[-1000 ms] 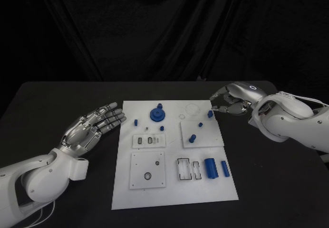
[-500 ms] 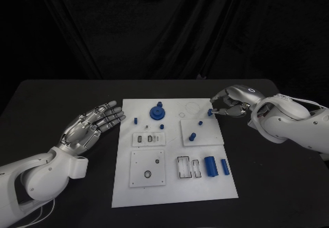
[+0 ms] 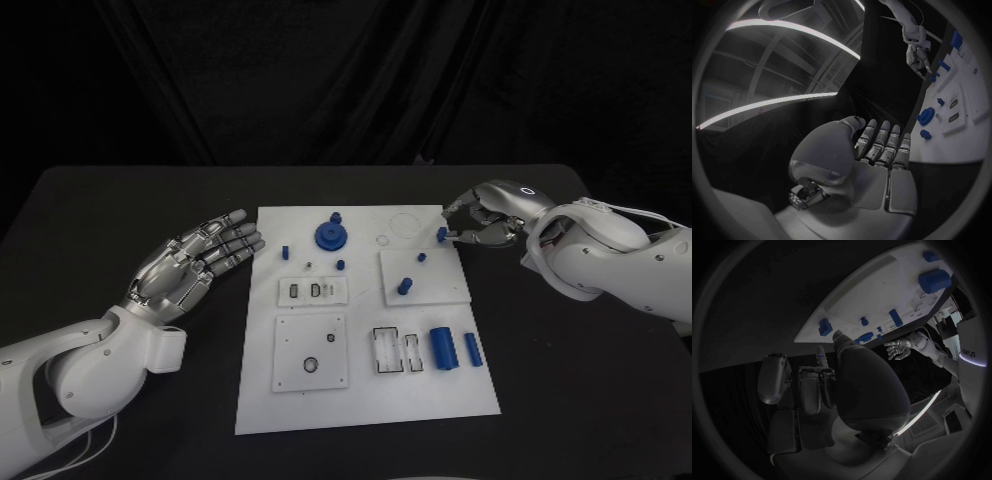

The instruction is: Assemble the parts on the task board

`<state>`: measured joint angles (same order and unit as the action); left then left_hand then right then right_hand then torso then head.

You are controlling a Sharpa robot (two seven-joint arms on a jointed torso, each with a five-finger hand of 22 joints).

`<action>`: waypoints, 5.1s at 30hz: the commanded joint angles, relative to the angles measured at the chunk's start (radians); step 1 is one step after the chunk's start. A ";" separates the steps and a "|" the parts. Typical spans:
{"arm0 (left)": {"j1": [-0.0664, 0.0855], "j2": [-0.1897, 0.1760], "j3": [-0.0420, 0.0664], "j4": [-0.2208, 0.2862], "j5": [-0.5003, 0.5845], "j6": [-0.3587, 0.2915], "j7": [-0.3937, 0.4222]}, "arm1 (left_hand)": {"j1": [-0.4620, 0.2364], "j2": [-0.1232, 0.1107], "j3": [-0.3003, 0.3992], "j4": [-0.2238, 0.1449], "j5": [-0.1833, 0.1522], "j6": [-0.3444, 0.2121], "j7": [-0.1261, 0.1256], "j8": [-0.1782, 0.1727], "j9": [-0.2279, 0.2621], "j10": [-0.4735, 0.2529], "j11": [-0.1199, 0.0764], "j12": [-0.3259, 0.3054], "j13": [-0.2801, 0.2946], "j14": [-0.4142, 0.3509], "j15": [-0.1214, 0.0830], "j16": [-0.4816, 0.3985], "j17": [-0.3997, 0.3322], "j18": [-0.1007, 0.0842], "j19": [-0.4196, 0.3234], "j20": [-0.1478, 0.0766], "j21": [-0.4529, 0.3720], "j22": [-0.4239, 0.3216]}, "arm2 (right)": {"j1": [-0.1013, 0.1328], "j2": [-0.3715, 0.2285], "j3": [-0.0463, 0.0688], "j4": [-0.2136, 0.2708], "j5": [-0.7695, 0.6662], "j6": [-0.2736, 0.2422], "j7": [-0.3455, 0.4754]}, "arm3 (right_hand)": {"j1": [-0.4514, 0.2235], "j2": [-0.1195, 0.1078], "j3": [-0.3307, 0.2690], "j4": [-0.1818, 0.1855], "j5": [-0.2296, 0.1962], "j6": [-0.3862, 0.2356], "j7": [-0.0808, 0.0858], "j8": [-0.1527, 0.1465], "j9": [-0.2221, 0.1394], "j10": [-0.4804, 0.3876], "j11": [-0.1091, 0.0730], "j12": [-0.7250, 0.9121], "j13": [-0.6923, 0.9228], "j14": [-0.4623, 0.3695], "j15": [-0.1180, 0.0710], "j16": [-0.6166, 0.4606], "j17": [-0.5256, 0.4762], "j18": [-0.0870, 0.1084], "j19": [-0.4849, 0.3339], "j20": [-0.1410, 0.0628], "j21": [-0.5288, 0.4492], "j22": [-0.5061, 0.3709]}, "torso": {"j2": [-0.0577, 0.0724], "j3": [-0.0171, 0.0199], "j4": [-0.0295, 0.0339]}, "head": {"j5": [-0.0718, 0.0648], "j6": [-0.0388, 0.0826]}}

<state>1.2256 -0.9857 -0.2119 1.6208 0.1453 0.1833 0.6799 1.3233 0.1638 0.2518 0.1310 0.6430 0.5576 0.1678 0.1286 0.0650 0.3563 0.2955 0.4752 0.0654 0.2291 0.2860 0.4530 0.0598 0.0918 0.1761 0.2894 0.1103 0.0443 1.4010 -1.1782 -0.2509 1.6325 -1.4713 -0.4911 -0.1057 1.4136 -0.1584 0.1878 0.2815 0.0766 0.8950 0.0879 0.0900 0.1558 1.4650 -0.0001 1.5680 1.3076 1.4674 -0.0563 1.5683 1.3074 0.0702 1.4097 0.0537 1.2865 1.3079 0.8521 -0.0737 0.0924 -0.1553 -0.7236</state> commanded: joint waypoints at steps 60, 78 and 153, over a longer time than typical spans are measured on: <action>-0.006 0.013 0.001 -0.015 -0.002 0.047 0.038 | -0.016 0.001 0.015 0.000 -0.003 -0.005 0.041 0.003 0.000 0.007 0.001 0.004 0.000 -0.003 0.001 0.000 0.000 -0.018 -0.005 0.003 -0.004 -0.003 | -0.025 0.057 0.001 -0.048 0.000 0.036 -0.062 | 0.069 0.009 -0.006 -0.004 0.077 0.067 0.008 0.032 0.017 0.106 0.005 0.003 0.263 0.094 0.001 -0.019 0.242 0.016 -0.031 0.004 -0.084 0.089 | 0.000 0.0000 0.0005 | 0.003 -0.012; -0.007 0.015 0.001 -0.019 -0.002 0.051 0.029 | -0.018 0.000 0.017 0.000 -0.004 -0.005 0.042 0.003 0.000 0.008 0.001 0.004 0.000 -0.004 0.001 -0.001 -0.001 -0.019 -0.006 0.003 -0.004 -0.003 | -0.025 0.067 0.001 -0.053 0.001 -0.006 -0.038 | 0.083 0.050 0.018 -0.017 0.217 0.131 0.002 0.070 0.063 0.106 0.001 0.003 0.263 0.095 -0.002 -0.020 0.242 0.016 -0.025 0.000 -0.092 0.093 | 0.000 -0.0003 0.0006 | 0.006 -0.015; -0.011 0.027 0.001 -0.028 -0.002 0.060 0.011 | -0.023 0.002 0.025 0.003 -0.004 0.001 0.044 0.005 0.001 0.011 0.002 0.006 0.001 -0.005 0.001 0.003 0.000 -0.019 -0.008 0.003 -0.005 -0.003 | -0.043 0.365 0.005 0.094 -0.174 0.153 -0.130 | 0.053 0.035 0.014 -0.052 0.204 0.132 0.010 0.074 0.126 0.106 0.021 0.003 0.263 0.094 0.012 -0.023 0.240 0.022 -0.030 0.010 -0.133 0.091 | 0.000 -0.0007 0.0006 | 0.043 -0.034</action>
<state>1.2166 -0.9604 -0.2118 1.5917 0.1454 0.2243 0.6790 1.3114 0.1678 0.2710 0.1338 0.6430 0.5575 0.1679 0.1285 0.0652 0.3578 0.2970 0.4752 0.0651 0.2290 0.2859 0.4529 0.0596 0.0918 0.1761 0.2894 0.1103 0.0421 1.3633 -0.8137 -0.2439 1.7280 -1.6359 -0.3638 -0.2139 1.4789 -0.1270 0.2074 0.2310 0.2915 1.0418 0.0924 0.1709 0.2818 1.4655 0.0140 1.5680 1.3078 1.4653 -0.0497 1.5488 1.3074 0.0865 1.3830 0.0626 1.1539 1.3077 0.8521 -0.0744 0.0933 -0.1120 -0.7561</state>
